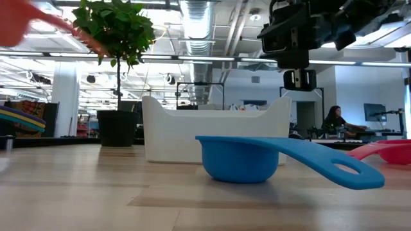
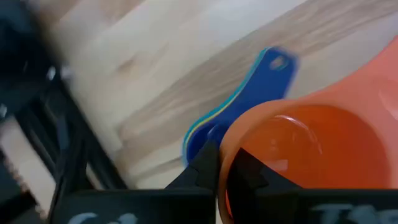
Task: Nest measuring cups in basket
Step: Stack the orange measuring cup into the purple measuring cup
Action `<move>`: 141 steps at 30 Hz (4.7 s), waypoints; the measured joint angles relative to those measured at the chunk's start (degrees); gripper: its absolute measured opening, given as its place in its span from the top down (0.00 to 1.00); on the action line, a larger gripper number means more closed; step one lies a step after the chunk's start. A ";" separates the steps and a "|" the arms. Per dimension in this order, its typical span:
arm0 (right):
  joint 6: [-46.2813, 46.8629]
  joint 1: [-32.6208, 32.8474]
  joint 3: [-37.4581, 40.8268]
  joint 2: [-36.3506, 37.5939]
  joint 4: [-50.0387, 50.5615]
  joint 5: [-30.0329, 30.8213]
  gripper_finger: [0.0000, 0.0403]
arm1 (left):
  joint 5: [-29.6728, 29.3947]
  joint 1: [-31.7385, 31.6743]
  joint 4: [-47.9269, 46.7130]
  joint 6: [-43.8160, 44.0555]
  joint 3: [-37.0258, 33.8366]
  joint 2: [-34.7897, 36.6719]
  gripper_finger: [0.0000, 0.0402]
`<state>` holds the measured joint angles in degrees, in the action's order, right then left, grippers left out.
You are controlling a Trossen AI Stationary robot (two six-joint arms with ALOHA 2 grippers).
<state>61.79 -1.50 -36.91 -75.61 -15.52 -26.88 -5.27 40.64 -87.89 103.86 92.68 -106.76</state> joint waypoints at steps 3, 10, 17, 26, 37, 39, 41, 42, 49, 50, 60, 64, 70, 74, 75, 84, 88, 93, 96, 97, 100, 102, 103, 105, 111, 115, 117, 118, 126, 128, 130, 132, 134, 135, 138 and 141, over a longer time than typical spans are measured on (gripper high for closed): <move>0.72 0.02 0.00 0.00 -0.07 0.59 0.61 | 0.50 2.66 0.76 6.37 -2.02 0.00 1.00; 1.67 0.00 0.00 0.00 -0.49 1.84 0.62 | 1.79 6.87 2.08 17.35 -6.56 0.00 1.00; 2.76 0.88 0.00 0.00 -0.64 3.61 0.62 | 1.28 7.87 8.15 19.90 -11.19 0.00 0.94; 3.84 3.09 0.00 0.00 -0.65 5.83 0.62 | 0.74 7.87 11.36 20.43 -14.29 0.00 0.90; 4.11 3.74 0.00 -0.19 -0.70 6.06 0.60 | 1.29 7.87 10.81 19.55 -10.66 0.00 0.79; 3.78 4.28 0.00 -1.33 -0.94 6.07 0.60 | -1.16 7.87 9.67 19.36 -9.77 0.00 0.77; 3.34 4.86 0.02 -2.50 -0.61 6.05 0.60 | -3.91 7.85 9.02 17.40 -8.87 0.00 0.76; 2.92 5.13 0.02 -3.00 -0.97 6.06 0.61 | -4.98 7.73 8.87 15.94 -8.44 0.00 0.75; 1.13 6.88 0.02 -3.38 -1.58 10.31 0.62 | -6.15 6.93 8.76 9.25 -7.80 0.02 0.74; 1.00 6.90 0.02 -3.20 -1.47 10.34 0.62 | -6.13 6.95 8.78 8.54 -7.80 0.02 0.74; -0.46 6.91 0.00 -3.08 -1.63 10.41 0.62 | -5.90 6.93 8.80 6.13 -7.80 -0.14 0.74; -0.82 6.88 0.00 -3.08 -1.65 10.39 0.63 | -7.10 6.21 9.81 2.84 -8.46 -0.17 0.74; -0.93 6.86 0.00 -3.08 -1.75 10.34 0.63 | -4.00 4.10 13.31 -1.79 -11.06 -0.28 0.74; -0.72 6.86 0.00 -3.08 -1.69 9.73 0.63 | -3.74 3.19 13.28 -1.66 -11.10 -0.27 0.76; -0.73 6.86 0.00 -3.08 -1.69 9.37 0.64 | -3.74 3.09 13.26 -1.31 -11.07 -0.19 0.78; -0.34 6.86 0.00 -3.08 -1.66 9.02 0.67 | -1.52 4.03 12.96 7.39 -11.03 1.14 0.98; -0.32 6.43 0.00 -3.08 -1.67 8.79 0.67 | -3.26 5.68 12.10 15.61 -11.03 3.00 0.99; -0.39 5.76 0.00 -3.08 -1.65 8.77 0.67 | -4.07 6.36 12.54 18.16 -10.99 4.15 0.99; -0.60 5.34 0.00 -3.08 -1.65 8.73 0.68 | -6.91 6.31 13.67 17.95 -10.99 4.13 0.99; -0.62 5.18 0.00 -3.08 -1.64 8.72 0.68 | -7.90 6.30 14.15 17.54 -10.99 4.13 0.99; -0.65 5.07 0.00 -3.08 -1.65 8.71 0.68 | -9.49 6.34 15.25 17.24 -10.99 4.38 0.99; -0.70 5.05 0.00 -3.08 -1.65 8.49 0.68 | -9.80 6.34 15.70 16.48 -10.99 5.04 0.99; -0.78 5.05 0.00 -3.08 -1.65 8.03 0.68 | -10.24 6.34 15.73 16.20 -10.99 5.59 0.98; -0.93 5.07 0.00 -3.08 -1.69 7.33 0.68 | -11.62 6.34 15.89 15.78 -10.99 6.92 0.98; -1.65 5.69 0.00 -3.08 -3.63 7.26 0.68 | -21.38 6.30 17.48 16.10 -10.99 12.19 0.99; -1.38 5.52 0.00 -3.08 -7.45 7.89 0.68 | -25.42 5.09 18.11 16.21 -10.94 13.60 0.98; -1.26 5.48 0.00 -3.08 -8.81 9.23 0.68 | -24.91 4.34 18.70 16.27 -10.94 13.51 0.98; -1.24 5.44 0.00 -3.08 -9.11 9.66 0.68 | -24.15 3.99 18.99 16.29 -10.94 13.51 0.98; -2.74 5.59 0.01 -3.10 -11.52 8.22 0.67 | -27.31 3.89 23.46 15.88 -9.22 13.48 0.99; -2.49 5.94 0.02 -3.10 -14.28 6.87 0.66 | -30.72 3.81 24.34 15.92 -8.54 13.53 0.99; -0.65 6.33 0.02 -3.10 -18.59 6.09 0.63 | -34.56 3.49 24.52 15.92 -7.81 13.49 0.99; 1.20 6.45 0.02 -3.10 -22.51 5.95 0.60 | -36.16 2.60 24.53 15.58 -7.28 13.51 0.99; 2.77 6.34 0.02 -3.10 -25.29 6.03 0.56 | -35.94 1.39 24.48 13.97 -7.27 13.49 0.99; 3.34 6.16 0.01 -3.10 -26.34 6.24 0.53 | -35.92 0.85 24.52 13.50 -7.29 13.49 0.99; 4.23 5.39 -0.16 -3.10 -26.74 7.23 0.48 | -35.94 -1.15 25.32 10.54 -7.29 13.49 1.00; 3.93 4.61 -1.30 -3.58 -24.55 7.39 0.45 | -35.95 -3.41 28.12 4.86 -7.29 13.49 1.00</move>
<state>65.72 3.12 -38.21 -79.19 -40.07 -19.48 -41.23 37.23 -59.77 108.72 85.38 -93.27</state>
